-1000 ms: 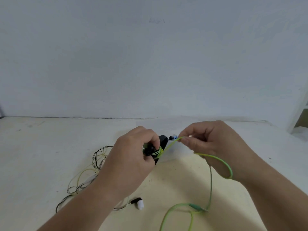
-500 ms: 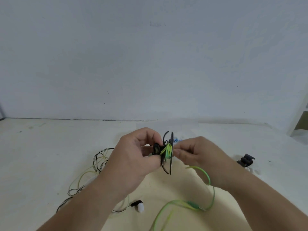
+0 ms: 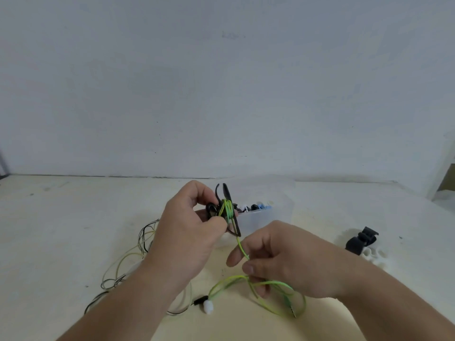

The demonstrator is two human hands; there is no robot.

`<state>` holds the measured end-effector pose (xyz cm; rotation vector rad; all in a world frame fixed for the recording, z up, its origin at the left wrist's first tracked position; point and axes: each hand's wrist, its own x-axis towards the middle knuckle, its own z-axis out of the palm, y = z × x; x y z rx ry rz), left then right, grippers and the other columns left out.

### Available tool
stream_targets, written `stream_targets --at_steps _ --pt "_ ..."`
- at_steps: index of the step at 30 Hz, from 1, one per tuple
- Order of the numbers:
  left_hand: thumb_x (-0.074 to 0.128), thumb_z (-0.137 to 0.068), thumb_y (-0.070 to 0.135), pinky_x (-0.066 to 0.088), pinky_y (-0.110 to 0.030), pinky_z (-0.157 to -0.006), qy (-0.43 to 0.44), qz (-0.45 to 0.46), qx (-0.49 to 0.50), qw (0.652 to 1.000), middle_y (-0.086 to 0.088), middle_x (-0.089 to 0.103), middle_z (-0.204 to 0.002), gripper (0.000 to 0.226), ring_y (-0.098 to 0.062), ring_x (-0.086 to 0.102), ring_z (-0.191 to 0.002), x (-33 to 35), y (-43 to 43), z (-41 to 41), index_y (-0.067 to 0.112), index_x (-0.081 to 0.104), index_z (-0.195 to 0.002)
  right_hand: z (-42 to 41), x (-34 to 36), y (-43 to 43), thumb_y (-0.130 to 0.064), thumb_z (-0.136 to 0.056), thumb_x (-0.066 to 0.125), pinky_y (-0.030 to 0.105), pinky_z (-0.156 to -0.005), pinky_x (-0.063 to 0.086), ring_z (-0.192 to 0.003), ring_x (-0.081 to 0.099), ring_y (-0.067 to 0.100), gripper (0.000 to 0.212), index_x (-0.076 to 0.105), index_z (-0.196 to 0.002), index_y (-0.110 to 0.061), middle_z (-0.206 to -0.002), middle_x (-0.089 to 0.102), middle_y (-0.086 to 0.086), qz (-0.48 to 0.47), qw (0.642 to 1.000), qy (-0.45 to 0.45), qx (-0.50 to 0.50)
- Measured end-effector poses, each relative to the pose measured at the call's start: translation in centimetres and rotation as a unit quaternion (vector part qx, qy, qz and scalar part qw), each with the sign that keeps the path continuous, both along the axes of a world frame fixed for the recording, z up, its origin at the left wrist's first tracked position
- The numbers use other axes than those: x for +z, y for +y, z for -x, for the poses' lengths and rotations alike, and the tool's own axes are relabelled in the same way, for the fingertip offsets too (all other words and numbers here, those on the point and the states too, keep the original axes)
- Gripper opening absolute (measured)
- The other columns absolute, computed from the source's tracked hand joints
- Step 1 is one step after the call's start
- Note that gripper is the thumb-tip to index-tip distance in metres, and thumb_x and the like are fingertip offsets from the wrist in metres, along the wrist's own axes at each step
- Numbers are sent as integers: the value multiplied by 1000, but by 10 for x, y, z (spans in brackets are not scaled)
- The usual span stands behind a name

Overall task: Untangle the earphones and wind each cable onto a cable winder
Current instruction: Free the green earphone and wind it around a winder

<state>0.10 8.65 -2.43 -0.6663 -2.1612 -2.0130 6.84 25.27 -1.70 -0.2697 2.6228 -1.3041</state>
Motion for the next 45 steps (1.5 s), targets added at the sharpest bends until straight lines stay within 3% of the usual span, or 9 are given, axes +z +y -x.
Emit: stream_targets --at_steps 5,13,16,20,24,28,31,37,45 --pt "66 -72 -5 43 -22 -51 69 61 53 994 1 67 -75 35 -22 67 -70 -6 0 6 27 54 -76 0 1 4 -14 -99 53 14 -59 39 -52 49 6 24 72 -107 -26 -58 58 -6 -57 998 35 0" --pt "73 -72 0 38 -9 -54 160 132 72 976 10 64 -73 35 3 52 -57 -9 -1 3 29 54 -75 -2 7 3 -28 -99 59 18 -54 28 -55 33 8 19 75 -98 -17 -58 37 -8 -32 993 110 -7" --pt "71 -69 -3 40 -14 -59 189 160 52 967 9 62 -79 38 -9 60 -73 -11 -2 4 30 55 -78 -4 9 5 -34 -92 63 29 -57 30 -59 34 19 28 72 -88 -7 -64 42 15 -20 986 161 -41" --pt "65 -68 -4 48 -38 -64 203 208 25 957 9 58 -82 38 -15 59 -77 -13 -2 5 31 55 -79 -5 11 8 -27 -91 69 27 -53 39 -52 43 13 17 72 -74 -29 -58 57 1 -41 967 218 -121" --pt "60 -66 -6 47 -35 -66 190 213 -5 958 8 59 -84 38 -16 61 -79 -11 -2 3 31 55 -78 -7 15 9 -26 -88 71 18 -50 37 -46 43 5 16 72 -73 -33 -66 63 -1 -51 950 256 -173" --pt "60 -69 -6 34 -16 -47 137 204 -53 968 9 63 -72 36 -5 47 -51 -8 -1 0 28 58 -77 -7 16 12 -23 -90 69 12 -65 39 -79 58 4 22 69 -75 -39 -81 62 -22 -82 931 297 -194" --pt "62 -72 -3 32 -16 -47 75 169 -114 976 0 69 -70 32 -6 41 -47 -7 -1 -2 27 61 -79 -5 14 11 -22 -91 67 11 -66 38 -76 57 5 26 68 -77 -44 -84 59 -21 -87 922 320 -199" --pt "61 -61 11 43 -46 -59 24 104 -170 980 -11 71 -76 26 -48 59 -68 -9 1 0 22 64 -85 -1 12 11 -25 -92 65 9 -63 38 -66 55 -3 16 71 -84 -37 -75 62 -16 -65 928 294 -221" --pt "59 -62 0 50 -23 -65 25 -15 -122 992 -2 68 -76 25 -16 66 -75 0 2 -1 21 62 -74 7 3 6 -23 -98 55 29 -57 38 -54 43 10 37 63 -64 -37 -54 44 -8 -51 975 156 -147"
